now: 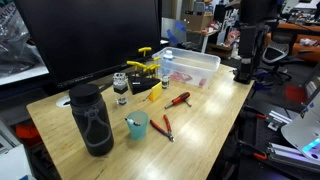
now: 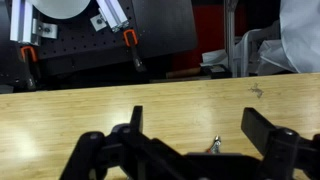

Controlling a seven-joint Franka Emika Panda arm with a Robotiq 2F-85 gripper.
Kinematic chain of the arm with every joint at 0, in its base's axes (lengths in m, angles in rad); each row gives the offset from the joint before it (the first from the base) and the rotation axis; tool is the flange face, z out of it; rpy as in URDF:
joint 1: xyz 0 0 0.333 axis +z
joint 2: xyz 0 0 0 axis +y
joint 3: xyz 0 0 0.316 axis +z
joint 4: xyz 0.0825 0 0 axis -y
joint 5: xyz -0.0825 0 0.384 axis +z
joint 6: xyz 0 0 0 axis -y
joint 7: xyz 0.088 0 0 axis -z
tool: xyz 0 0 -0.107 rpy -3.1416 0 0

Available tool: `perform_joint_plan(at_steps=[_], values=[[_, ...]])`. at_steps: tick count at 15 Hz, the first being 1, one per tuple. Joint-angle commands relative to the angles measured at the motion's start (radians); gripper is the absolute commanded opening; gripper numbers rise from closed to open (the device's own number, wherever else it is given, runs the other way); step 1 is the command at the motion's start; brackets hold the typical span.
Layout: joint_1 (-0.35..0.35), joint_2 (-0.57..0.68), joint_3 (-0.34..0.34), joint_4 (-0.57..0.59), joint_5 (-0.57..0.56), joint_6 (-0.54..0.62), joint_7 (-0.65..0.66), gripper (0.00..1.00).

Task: Remove the screwdriver handle from the bowl and put it on the table

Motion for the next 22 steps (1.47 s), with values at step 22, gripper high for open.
perform_joint_plan(at_steps=[22], values=[[-0.137, 0.075, -0.035, -0.047, -0.009, 0.303, 0.258, 1.0]])
